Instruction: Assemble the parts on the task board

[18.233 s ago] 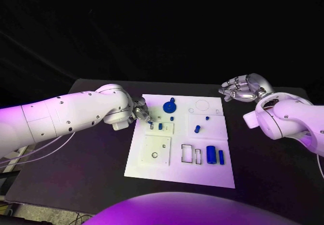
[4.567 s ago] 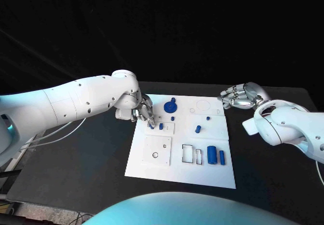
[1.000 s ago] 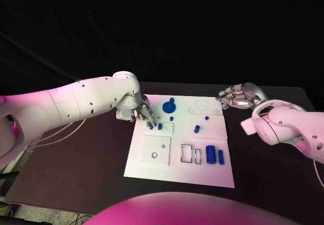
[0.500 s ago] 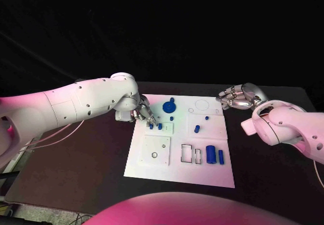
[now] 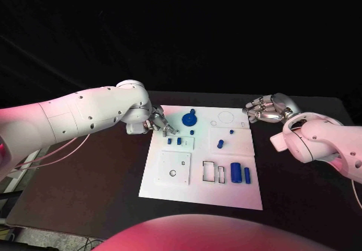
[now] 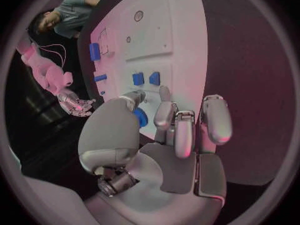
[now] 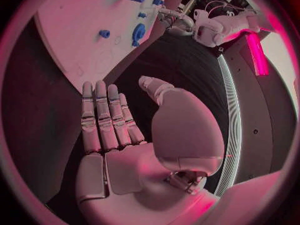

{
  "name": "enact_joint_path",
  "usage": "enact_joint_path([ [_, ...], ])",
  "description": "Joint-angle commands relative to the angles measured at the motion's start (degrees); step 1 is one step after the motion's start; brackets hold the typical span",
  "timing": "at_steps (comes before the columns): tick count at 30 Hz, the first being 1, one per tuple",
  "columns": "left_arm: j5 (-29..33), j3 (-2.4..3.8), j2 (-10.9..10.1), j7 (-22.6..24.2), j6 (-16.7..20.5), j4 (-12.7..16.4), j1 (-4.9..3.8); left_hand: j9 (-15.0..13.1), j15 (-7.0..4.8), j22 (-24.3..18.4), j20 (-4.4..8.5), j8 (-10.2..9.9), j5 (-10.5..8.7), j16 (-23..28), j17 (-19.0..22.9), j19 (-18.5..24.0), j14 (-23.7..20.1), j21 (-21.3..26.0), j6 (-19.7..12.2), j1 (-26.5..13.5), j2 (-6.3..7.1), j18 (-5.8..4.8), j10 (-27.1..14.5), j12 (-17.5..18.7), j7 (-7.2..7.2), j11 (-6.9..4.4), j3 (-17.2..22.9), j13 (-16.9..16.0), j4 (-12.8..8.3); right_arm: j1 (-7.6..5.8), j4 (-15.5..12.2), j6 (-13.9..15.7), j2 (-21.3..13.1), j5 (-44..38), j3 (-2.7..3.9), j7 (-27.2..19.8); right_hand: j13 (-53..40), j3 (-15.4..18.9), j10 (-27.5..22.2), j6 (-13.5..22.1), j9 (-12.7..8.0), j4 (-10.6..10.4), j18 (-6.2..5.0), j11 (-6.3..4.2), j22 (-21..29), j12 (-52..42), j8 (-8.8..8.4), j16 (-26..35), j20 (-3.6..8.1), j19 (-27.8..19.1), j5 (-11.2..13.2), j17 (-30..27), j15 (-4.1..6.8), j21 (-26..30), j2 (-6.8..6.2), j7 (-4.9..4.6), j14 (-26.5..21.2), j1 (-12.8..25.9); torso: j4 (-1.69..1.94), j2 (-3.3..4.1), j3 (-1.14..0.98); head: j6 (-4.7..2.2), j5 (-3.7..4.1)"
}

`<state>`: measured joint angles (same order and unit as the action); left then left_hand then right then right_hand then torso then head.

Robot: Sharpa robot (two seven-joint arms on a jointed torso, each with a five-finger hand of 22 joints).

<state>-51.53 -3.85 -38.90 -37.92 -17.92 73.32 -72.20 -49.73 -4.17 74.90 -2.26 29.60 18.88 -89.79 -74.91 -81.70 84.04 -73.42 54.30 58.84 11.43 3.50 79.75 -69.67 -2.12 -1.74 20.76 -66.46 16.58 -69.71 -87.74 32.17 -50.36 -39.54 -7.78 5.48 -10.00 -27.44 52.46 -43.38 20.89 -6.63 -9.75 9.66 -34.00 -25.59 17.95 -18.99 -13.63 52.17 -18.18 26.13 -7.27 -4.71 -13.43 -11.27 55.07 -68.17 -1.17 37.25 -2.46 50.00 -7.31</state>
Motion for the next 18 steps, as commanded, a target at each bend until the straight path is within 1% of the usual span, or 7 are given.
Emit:
enact_joint_path([
  [1,0.6,0.18,-0.4,1.3,3.8,0.9,-0.06,-0.3,-0.31,10.4,0.19,0.7,1.14,-0.2,-15.1,-0.4,6.0,-0.1,0.5,1.2,-0.48,0.01,0.0,-0.1,0.09,0.02,-0.4,0.0,-0.1,0.05,0.0,-0.7,0.0,-0.2,0.0,-0.3,0.1,0.2,-0.4,0.3,-0.1,0.2,-0.62,0.15,0.1,-0.3,0.22,0.2,-0.19,0.1,-0.3,-0.1,-0.19,0.3,0.4,-1.93,-0.1,0.2,-0.03,0.01,-0.04,0.0,0.04],
  [9,1.4,1.18,-3.0,5.7,10.3,5.0,-0.08,-0.8,-0.4,10.0,0.37,1.0,5.03,-0.2,-15.1,0.5,6.0,1.5,-1.5,5.4,-0.67,0.32,-1.5,1.7,-0.05,-0.03,-0.8,1.9,-0.4,0.08,0.0,-0.7,-0.1,-0.2,0.0,-0.4,0.1,0.2,-0.4,0.3,-0.1,0.2,-0.62,0.15,0.1,-0.3,0.22,0.2,-0.19,0.1,-0.3,-0.1,-0.19,0.3,0.4,-1.93,-0.1,0.2,-0.09,0.08,-0.02,0.0,0.39],
  [11,1.8,1.34,-3.9,8.9,13.5,6.4,-0.07,-0.7,-0.01,8.9,0.09,0.4,6.18,0.2,-14.5,2.5,5.7,5.4,-3.8,8.2,-0.35,1.03,-6.9,9.3,-0.86,0.52,-0.9,9.7,-0.3,0.09,0.0,-0.6,-0.2,-0.2,0.0,-0.6,0.1,0.1,-0.4,0.2,-0.1,0.2,-0.62,0.14,0.1,-0.3,0.24,0.2,-0.19,0.2,-0.4,-0.1,-0.19,0.3,0.46,-1.92,-0.1,0.3,-0.1,0.09,-0.06,0.0,0.56],
  [13,1.0,1.42,-4.8,13.9,17.8,7.9,-0.02,-0.1,0.45,7.1,-0.28,-0.1,6.41,3.9,-9.5,5.8,3.5,11.8,-5.4,11.3,-0.69,2.17,-11.1,14.6,-1.51,1.15,-0.2,14.8,-0.7,0.09,-0.1,-0.8,-0.2,-0.7,0.0,-1.0,0.1,0.1,-0.4,0.2,-0.1,0.2,-0.62,0.14,0.2,-0.4,0.25,0.2,-0.19,0.2,-0.4,-0.1,-0.19,0.3,0.5,-1.91,-0.1,0.2,-0.09,0.12,-0.02,0.0,0.78],
  [14,0.0,1.43,-5.1,15.9,19.7,8.5,0.03,0.0,0.61,6.5,-0.48,0.0,6.2,6.0,-7.0,6.7,2.3,13.7,-6.0,14.0,-1.19,2.47,-15.0,19.5,-1.65,1.35,0.8,19.6,-1.5,0.1,-0.1,-0.9,-0.2,-0.9,-0.01,-1.2,0.1,0.1,-0.4,0.2,-0.1,0.3,-0.62,0.13,0.2,-0.4,0.26,0.3,-0.19,0.2,-0.5,-0.1,-0.19,0.3,0.57,-1.9,-0.1,0.2,-0.1,0.14,0.0,0.0,0.85],
  [15,-1.9,1.39,-5.5,19.0,22.5,9.3,0.18,0.2,0.77,6.6,-0.63,0.1,5.77,6.1,-7.1,6.0,2.4,13.0,-6.3,15.0,-0.97,2.3,-17.0,22.4,-1.89,1.54,0.9,22.4,-1.4,0.12,-0.1,-1.0,-0.2,-1.1,-0.01,-1.5,0.2,-0.1,-0.4,0.3,-0.1,0.4,-0.62,0.12,0.3,-0.4,0.26,0.3,-0.2,0.2,-0.5,-0.1,-0.19,0.4,0.67,-1.9,-0.1,0.0,-0.14,0.16,0.08,0.0,0.95],
  [18,-6.7,1.24,-6.0,25.1,28.5,11.0,0.93,2.2,1.64,5.5,-1.29,-1.2,4.02,9.7,-3.0,7.2,0.5,16.5,-7.7,17.5,-0.01,2.72,-19.4,26.8,-2.93,2.51,1.6,26.0,-0.6,0.22,-0.1,-1.4,-0.3,-1.8,-0.03,-2.0,0.3,-0.3,-0.5,0.3,-0.2,0.6,-0.62,0.12,0.4,-0.4,0.26,0.4,-0.21,0.2,-0.5,-0.2,-0.19,0.4,0.8,-1.9,-0.1,-0.2,-0.06,0.18,0.22,0.0,1.55],
])
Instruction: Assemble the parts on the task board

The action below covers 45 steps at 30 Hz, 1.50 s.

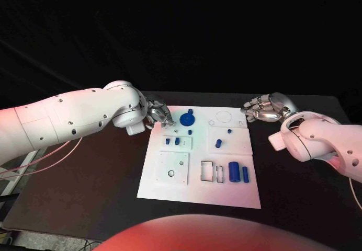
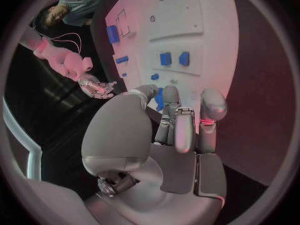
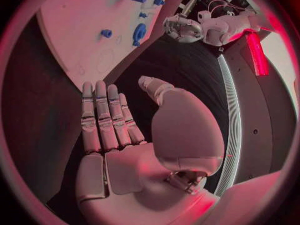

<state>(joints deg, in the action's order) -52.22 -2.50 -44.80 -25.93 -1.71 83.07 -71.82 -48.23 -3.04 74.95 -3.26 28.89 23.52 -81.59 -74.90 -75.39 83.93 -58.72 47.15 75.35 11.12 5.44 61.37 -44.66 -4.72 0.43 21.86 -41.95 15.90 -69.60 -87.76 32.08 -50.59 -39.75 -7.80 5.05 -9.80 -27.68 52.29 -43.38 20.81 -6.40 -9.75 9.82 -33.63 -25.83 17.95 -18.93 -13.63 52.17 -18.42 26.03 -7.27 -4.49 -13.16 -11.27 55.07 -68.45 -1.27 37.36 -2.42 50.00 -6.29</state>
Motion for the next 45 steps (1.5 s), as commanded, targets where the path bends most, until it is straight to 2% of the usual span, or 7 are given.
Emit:
enact_joint_path([
  [1,-7.9,-0.17,-0.2,15.3,14.5,1.7,1.02,2.3,1.14,3.4,-0.84,-1.7,-1.39,5.6,1.3,4.2,-2.0,8.5,-1.0,2.1,1.1,1.81,-1.9,4.3,-1.08,1.02,0.6,3.9,0.4,0.14,-0.1,-1.3,-0.1,-1.8,-0.02,-1.8,0.1,-0.1,-0.3,0.3,-0.1,0.4,-0.63,-0.05,0.1,-0.2,0.27,0.4,-0.21,0.2,-0.3,-0.1,-0.2,0.2,0.56,-1.9,-0.1,-0.1,0.09,0.06,0.21,0.0,0.61],
  [6,-16.7,-0.39,0.3,23.9,22.8,2.8,3.36,7.4,2.69,-0.5,-2.34,-5.7,-2.38,14.2,10.2,10.3,-8.3,21.3,-0.3,5.5,2.7,3.53,-4.0,10.3,-2.66,2.72,1.1,10.2,0.3,0.29,-0.1,-1.2,-0.2,-2.5,-0.04,-2.3,0.2,-0.2,-0.4,0.3,-0.1,0.5,-0.63,-0.05,0.2,-0.2,0.27,0.4,-0.21,0.2,-0.3,-0.1,-0.2,0.2,0.6,-1.9,-0.1,-0.1,0.04,0.08,0.25,0.0,0.95],
  [7,-18.4,-0.44,0.6,25.2,24.0,2.7,3.79,8.3,3.09,-0.9,-2.72,-6.4,-5.55,15.1,11.3,10.8,-9.0,22.8,0.0,5.0,2.99,3.66,-4.8,11.6,-2.93,3.15,0.5,11.7,0.5,0.34,-0.1,-1.2,-0.3,-2.8,-0.04,-2.4,0.2,-0.2,-0.4,0.4,-0.1,0.6,-0.63,-0.04,0.2,-0.2,0.27,0.4,-0.21,0.2,-0.2,-0.1,-0.2,0.3,0.65,-1.91,-0.1,-0.2,0.05,0.1,0.3,0.0,1.02],
  [9,-21.9,-0.53,1.3,27.1,25.5,2.4,4.49,9.5,3.35,-1.3,-3.04,-7.7,-7.59,15.8,12.2,11.1,-9.5,24.0,-0.5,4.7,3.36,3.81,-5.7,13.0,-3.15,3.48,-0.2,13.2,0.5,0.45,-0.2,-1.0,-0.3,-3.2,-0.04,-2.6,0.3,-0.4,-0.5,0.4,-0.2,0.7,-0.63,-0.01,0.3,-0.1,0.24,0.5,-0.22,0.2,-0.2,-0.1,-0.22,0.3,0.67,-1.94,-0.1,-0.3,0.06,0.09,0.31,0.0,1.1],
  [18,-35.3,-1.17,4.4,24.9,20.1,-0.2,6.46,13.9,3.98,-0.1,-3.6,-11.8,-8.05,13.6,12.1,9.7,-9.3,23.5,2.8,9.1,4.03,3.56,-5.9,17.9,-3.43,4.31,1.1,19.3,-0.7,0.73,-0.5,-0.6,-0.3,-3.7,-0.04,-3.0,0.7,-0.7,-1.2,0.4,-0.2,1.1,-0.61,0.17,0.6,0.3,0.3,0.8,-0.27,0.3,-0.1,-0.2,-0.33,0.3,0.75,-2.05,-0.2,-0.6,-0.11,0.11,0.15,0.0,1.1],
  [22,-37.8,-1.34,5.5,22.9,16.3,-1.9,6.83,15.9,4.32,0.6,-3.96,-14.3,-8.65,14.6,14.7,10.4,-11.2,24.0,1.8,9.4,4.6,3.64,-7.4,21.1,-3.49,4.81,1.3,22.1,-0.6,0.76,-0.6,-0.4,-0.3,-3.8,-0.04,-3.0,0.7,-0.7,-1.2,0.4,-0.2,1.1,-0.61,0.17,0.6,0.3,0.3,0.8,-0.27,0.3,-0.1,-0.2,-0.33,0.3,0.75,-2.05,-0.2,-0.6,-0.16,0.14,0.12,0.0,1.0],
  [45,-41.3,-1.31,8.6,18.2,6.7,-4.5,7.01,18.0,4.31,4.5,-4.03,-15.8,-8.74,8.5,12.1,6.2,-7.8,15.2,4.6,10.3,3.76,2.53,-4.2,24.9,-3.7,4.83,2.6,26.5,-1.4,0.8,-0.6,-0.2,0.1,-4.1,-0.04,-2.6,0.9,-0.7,-1.4,0.5,-0.3,1.2,-0.6,0.23,0.7,0.4,0.27,0.9,-0.3,0.3,-0.1,-0.3,-0.37,0.4,0.68,-2.11,-0.2,-0.6,-0.01,0.12,0.12,0.0,1.28],
])
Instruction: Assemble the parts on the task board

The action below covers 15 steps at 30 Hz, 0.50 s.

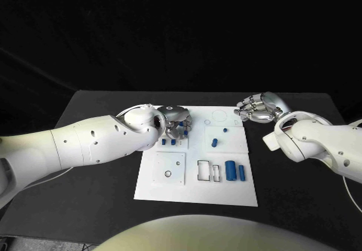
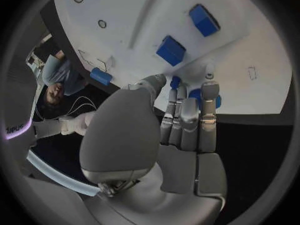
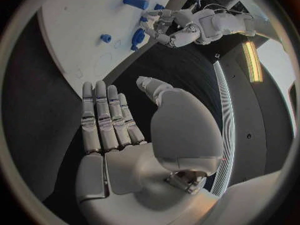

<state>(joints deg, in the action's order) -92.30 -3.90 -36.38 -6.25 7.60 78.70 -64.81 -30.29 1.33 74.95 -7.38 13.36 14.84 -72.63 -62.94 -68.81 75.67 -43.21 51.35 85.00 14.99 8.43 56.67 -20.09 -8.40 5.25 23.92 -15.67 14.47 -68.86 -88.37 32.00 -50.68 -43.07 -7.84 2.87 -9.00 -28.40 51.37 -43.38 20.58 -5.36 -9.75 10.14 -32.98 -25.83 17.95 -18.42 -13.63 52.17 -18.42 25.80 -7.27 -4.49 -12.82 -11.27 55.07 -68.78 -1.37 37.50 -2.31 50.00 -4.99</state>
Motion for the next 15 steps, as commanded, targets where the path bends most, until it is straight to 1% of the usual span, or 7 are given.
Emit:
enact_joint_path([
  [1,-1.2,0.1,0.2,-1.5,-2.6,-0.1,0.0,0.1,-0.07,4.5,0.1,-0.3,-0.11,-0.5,0.1,-0.4,0.6,-0.4,0.5,0.7,-0.16,-0.45,0.6,0.4,-0.03,0.01,0.6,0.3,-0.1,0.06,0.0,-0.1,0.2,-0.8,0.0,-0.4,0.1,0.0,-0.5,0.5,-0.1,0.2,-0.6,-0.08,0.1,0.4,0.27,0.4,-0.3,0.3,-0.1,0.0,-0.37,0.4,0.35,-2.11,-0.2,-0.3,0.09,-0.01,0.0,0.0,-0.01],
  [3,-1.2,0.16,0.3,-1.7,-2.4,-0.2,0.0,0.3,-0.04,4.4,0.08,-0.4,-0.41,-0.6,0.4,-0.2,0.5,-0.2,0.8,1.0,-0.49,-0.4,1.1,0.8,-0.1,0.04,1.2,0.7,-0.4,0.07,0.0,-0.1,0.2,-0.8,0.0,-0.4,0.1,0.0,-0.5,0.5,-0.1,0.2,-0.6,-0.08,0.1,0.4,0.27,0.4,-0.3,0.3,-0.1,0.0,-0.37,0.4,0.35,-2.11,-0.2,-0.3,0.08,-0.04,0.06,0.0,-0.03],
  [9,-0.7,0.3,0.7,-1.9,-1.8,-0.5,0.0,0.7,0.06,4.4,0.02,-0.7,-2.02,-1.1,0.9,0.0,0.4,-0.8,1.4,1.6,-1.23,-0.44,2.1,1.7,-0.26,0.15,3.0,1.7,-1.3,0.11,0.1,-0.2,0.3,-0.8,0.0,-0.4,0.1,0.0,-0.5,0.5,-0.1,0.2,-0.6,-0.07,0.1,0.4,0.27,0.4,-0.31,0.3,-0.1,-0.1,-0.38,0.4,0.35,-2.13,-0.2,-0.3,0.03,-0.02,0.04,0.0,-0.12],
  [13,-0.1,0.37,0.9,-1.8,-1.5,-0.6,-0.01,0.9,0.0,4.7,0.02,-0.8,-3.34,-1.7,0.8,-0.5,0.8,-2.2,2.0,1.5,-1.99,-0.59,3.2,2.1,-0.24,0.06,4.3,2.3,-1.9,0.13,0.1,-0.2,0.4,-0.8,0.0,-0.4,0.1,0.0,-0.5,0.5,-0.1,0.2,-0.6,-0.07,0.1,0.4,0.27,0.4,-0.31,0.3,-0.1,-0.1,-0.38,0.4,0.35,-2.13,-0.2,-0.3,0.0,-0.03,0.05,0.0,-0.15],
  [15,0.1,0.4,1.0,-1.8,-1.4,-0.7,-0.02,1.0,-0.21,4.8,0.11,-0.7,-4.32,-2.2,0.8,-0.8,1.1,-3.2,2.7,1.6,-2.39,-0.66,4.1,2.4,-0.09,-0.13,5.4,2.6,-2.6,0.14,0.1,-0.2,0.4,-0.8,0.0,-0.3,0.1,0.0,-0.5,0.5,-0.1,0.2,-0.6,-0.07,0.1,0.4,0.27,0.4,-0.31,0.3,-0.1,-0.1,-0.38,0.4,0.35,-2.13,-0.2,-0.3,0.01,-0.04,0.04,0.0,-0.15],
])
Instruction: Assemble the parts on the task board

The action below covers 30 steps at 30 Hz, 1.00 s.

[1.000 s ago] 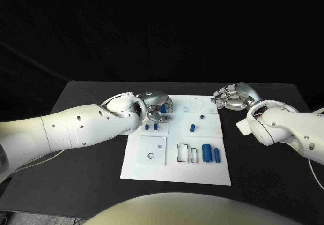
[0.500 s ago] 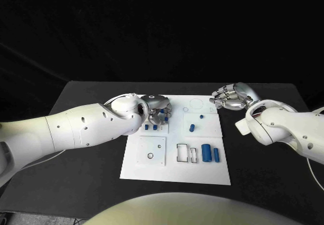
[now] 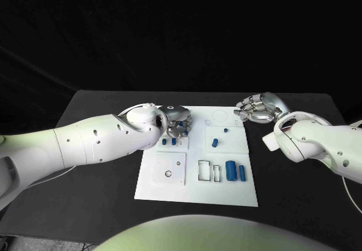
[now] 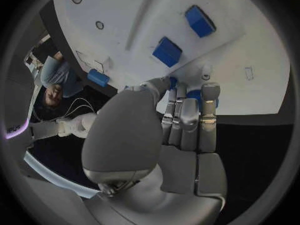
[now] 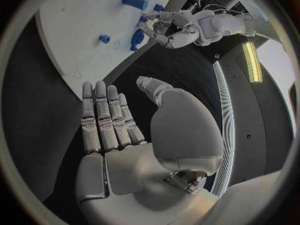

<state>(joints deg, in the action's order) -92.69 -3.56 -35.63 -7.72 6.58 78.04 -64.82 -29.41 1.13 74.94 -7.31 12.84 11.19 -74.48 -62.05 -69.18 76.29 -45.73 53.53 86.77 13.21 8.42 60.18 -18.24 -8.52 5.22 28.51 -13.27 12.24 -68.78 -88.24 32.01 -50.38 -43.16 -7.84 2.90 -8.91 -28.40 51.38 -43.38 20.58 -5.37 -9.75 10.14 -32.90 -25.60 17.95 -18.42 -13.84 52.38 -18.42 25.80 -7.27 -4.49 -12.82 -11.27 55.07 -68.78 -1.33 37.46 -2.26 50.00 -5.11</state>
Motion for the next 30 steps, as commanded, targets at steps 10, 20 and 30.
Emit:
enact_joint_path([
  [10,1.3,0.11,0.7,-0.2,-0.7,-0.6,-0.03,0.1,-0.59,5.5,0.61,0.2,-1.73,-2.5,-1.6,-1.7,2.3,-4.6,2.7,-0.9,-1.01,-1.08,3.5,1.9,0.62,-0.87,3.4,1.0,-3.1,0.09,0.0,-0.3,0.1,-0.7,0.0,-0.3,0.0,0.0,-0.5,0.5,-0.1,0.2,-0.59,-0.07,0.0,0.2,0.27,0.4,-0.1,0.1,-0.1,-0.1,-0.38,0.4,0.35,-2.13,-0.2,-0.3,0.05,-0.04,-0.02,0.0,-0.03],
  [20,1.8,0.09,0.8,0.2,0.2,-1.2,-0.03,0.2,-0.91,5.7,0.97,0.1,-1.51,-3.7,-2.6,-2.1,3.3,-6.6,3.8,-1.8,-0.93,-1.29,5.5,3.7,0.85,-1.17,4.9,1.4,-5.3,0.09,0.0,-0.3,0.1,-0.7,0.0,-0.3,0.0,0.0,-0.5,0.5,-0.1,0.2,-0.59,-0.07,0.0,0.2,0.27,0.4,-0.1,0.1,-0.1,-0.1,-0.38,0.4,0.35,-2.13,-0.2,-0.3,0.0,-0.04,0.0,0.0,-0.02],
  [30,4.6,0.46,-0.9,1.8,5.3,0.6,-0.02,0.3,-0.84,6.0,0.97,-0.2,-1.08,-4.5,-3.2,-2.7,3.9,-8.5,4.2,-3.3,-0.54,-1.57,6.7,5.0,0.72,-1.09,5.4,1.7,-6.1,0.1,0.0,-0.1,0.0,-0.7,0.0,-0.3,0.0,0.0,-0.5,0.5,-0.1,0.2,-0.59,-0.07,0.0,0.2,0.27,0.4,-0.1,0.1,-0.1,-0.1,-0.38,0.4,0.35,-2.13,-0.2,-0.3,0.04,-0.06,0.04,0.0,0.02],
])
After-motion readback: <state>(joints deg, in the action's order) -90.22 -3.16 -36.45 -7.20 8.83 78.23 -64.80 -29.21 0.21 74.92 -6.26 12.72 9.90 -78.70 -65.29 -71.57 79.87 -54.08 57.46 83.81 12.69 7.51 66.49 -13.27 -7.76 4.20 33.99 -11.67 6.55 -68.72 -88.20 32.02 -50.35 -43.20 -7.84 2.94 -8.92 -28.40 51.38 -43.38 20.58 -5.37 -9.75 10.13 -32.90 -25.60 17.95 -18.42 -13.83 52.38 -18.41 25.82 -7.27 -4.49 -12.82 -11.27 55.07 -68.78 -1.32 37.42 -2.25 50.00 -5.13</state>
